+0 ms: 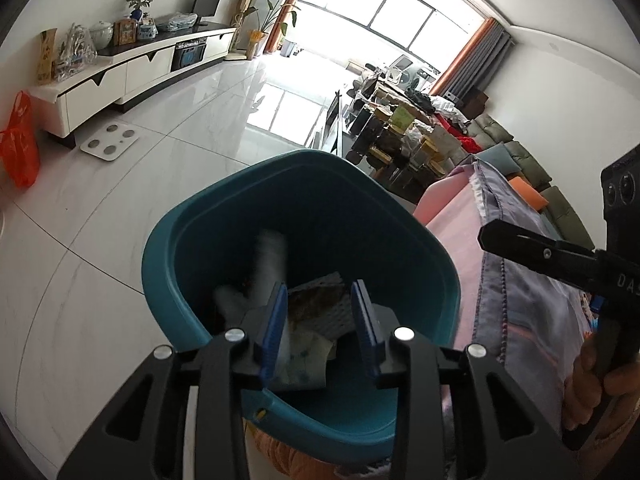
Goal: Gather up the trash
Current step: 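Open the left tool to drop the net while the right tool drops the wrapper, then move both open tools back over the trash on the bed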
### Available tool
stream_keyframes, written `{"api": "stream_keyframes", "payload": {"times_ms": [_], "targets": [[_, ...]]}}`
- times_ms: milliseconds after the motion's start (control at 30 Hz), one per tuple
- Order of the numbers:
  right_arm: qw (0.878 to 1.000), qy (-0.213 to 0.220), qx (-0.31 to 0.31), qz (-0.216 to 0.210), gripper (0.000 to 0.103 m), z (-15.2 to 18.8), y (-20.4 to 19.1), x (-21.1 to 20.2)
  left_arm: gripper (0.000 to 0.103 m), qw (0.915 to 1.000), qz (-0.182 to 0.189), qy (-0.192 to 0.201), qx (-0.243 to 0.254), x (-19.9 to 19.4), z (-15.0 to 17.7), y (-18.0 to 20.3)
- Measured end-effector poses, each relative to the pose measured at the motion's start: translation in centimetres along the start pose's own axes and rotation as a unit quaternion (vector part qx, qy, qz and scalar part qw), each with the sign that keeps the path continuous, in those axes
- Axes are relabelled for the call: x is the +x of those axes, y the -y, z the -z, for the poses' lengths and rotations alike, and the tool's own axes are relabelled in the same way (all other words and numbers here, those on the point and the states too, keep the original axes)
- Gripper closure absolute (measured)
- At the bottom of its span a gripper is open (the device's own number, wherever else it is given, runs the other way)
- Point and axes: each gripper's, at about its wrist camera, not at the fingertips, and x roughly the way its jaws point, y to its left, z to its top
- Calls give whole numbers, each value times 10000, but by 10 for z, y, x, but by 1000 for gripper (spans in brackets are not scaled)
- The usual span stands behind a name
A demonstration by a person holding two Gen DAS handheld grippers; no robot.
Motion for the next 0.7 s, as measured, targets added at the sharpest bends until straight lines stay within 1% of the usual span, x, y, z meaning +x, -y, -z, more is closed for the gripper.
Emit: {"api": "stream_keyframes", "payload": {"times_ms": [33,100,233,300,367,400,433,467,500,567,633,700], "targets": [[10000,21,17,-11,84,0,1,-1,67,10000,17,26,2,-2,1,0],[9999,70,58,-43,77,3,3,-6,64,9999,72,125,45,-7,3,4],[9997,211,52,-62,70,8,6,-21,60,9992,157,329,186,-21,6,14],[9995,300,1,-51,61,12,7,-33,54,9983,266,448,244,-31,7,22],[9991,415,-74,-33,58,17,9,-48,50,9972,351,567,348,-40,8,31],[9989,460,-94,-6,56,20,9,-53,48,9964,425,601,424,-45,9,37],[9984,546,-107,45,54,24,10,-63,43,9957,509,610,481,-48,9,42],[9980,624,-112,86,50,28,12,-71,42,9951,587,608,510,-50,10,45],[9970,741,-118,169,46,35,15,-83,42,9940,747,584,552,-52,12,53],[9957,868,-114,314,44,45,21,-99,39,9916,962,532,686,-53,15,68],[9936,998,-65,524,42,57,30,-119,34,9874,1166,500,945,-54,21,90],[9912,1087,-11,750,38,69,38,-137,30,9814,1438,382,1210,-52,27,114]]}}
